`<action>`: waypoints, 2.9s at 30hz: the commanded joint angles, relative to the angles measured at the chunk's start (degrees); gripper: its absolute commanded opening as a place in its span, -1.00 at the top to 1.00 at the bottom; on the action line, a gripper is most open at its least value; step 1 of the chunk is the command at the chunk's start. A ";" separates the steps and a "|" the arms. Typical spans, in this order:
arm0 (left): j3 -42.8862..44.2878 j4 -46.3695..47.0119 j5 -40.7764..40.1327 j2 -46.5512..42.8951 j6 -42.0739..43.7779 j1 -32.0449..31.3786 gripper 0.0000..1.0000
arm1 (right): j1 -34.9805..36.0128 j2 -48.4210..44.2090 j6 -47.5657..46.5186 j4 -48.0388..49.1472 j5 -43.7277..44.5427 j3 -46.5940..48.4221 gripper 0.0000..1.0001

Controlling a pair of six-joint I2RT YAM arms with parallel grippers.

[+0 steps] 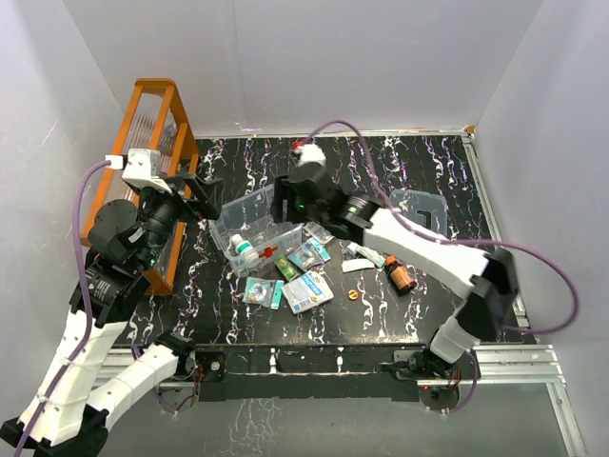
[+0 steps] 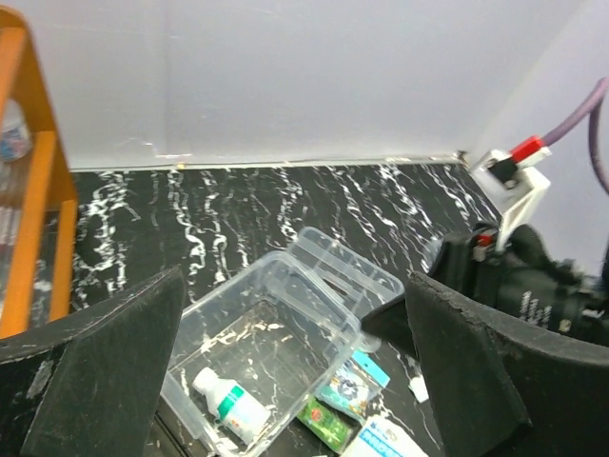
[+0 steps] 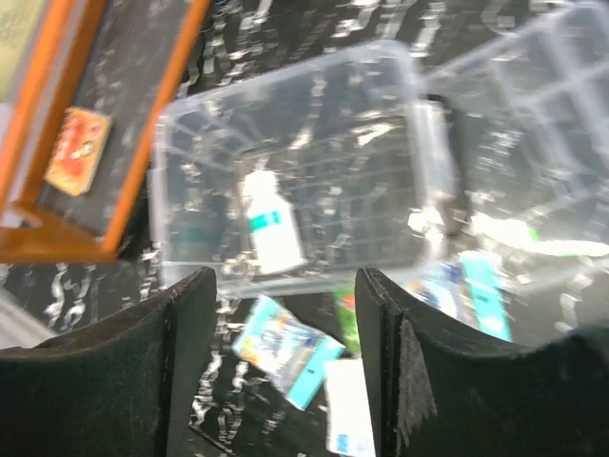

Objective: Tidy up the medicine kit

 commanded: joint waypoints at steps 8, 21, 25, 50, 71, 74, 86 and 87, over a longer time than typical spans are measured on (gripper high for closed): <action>-1.01 -1.15 14.66 5.09 -1.44 -0.30 -0.97 | -12.01 -27.79 9.66 -14.94 21.00 -29.86 -0.40; -3.48 3.22 12.55 11.50 -4.23 -0.26 -0.96 | -24.92 -30.41 14.10 -21.57 14.84 -40.97 -0.48; -3.68 5.16 11.23 13.39 -4.15 -0.31 -0.96 | -27.73 -27.82 12.00 -19.43 12.47 -42.37 -0.43; -4.32 6.05 10.08 14.87 -2.68 -0.29 -0.97 | -31.69 -21.93 10.47 -12.18 -1.40 -48.03 -0.16; -4.59 5.88 9.31 14.21 -2.73 -0.31 -0.97 | -31.67 -32.13 13.00 -9.60 5.30 -47.39 0.31; -4.41 5.79 8.77 14.07 -2.94 -0.31 -0.97 | -31.67 -35.65 11.83 -8.55 2.91 -46.19 0.32; -6.91 -0.80 -5.04 8.48 -9.37 -0.30 -0.97 | -31.59 -42.87 2.31 0.84 -7.85 -40.18 0.32; -7.01 -2.58 -6.64 7.66 -10.36 -0.30 -0.97 | -31.54 -42.72 1.71 1.62 -9.06 -39.66 0.32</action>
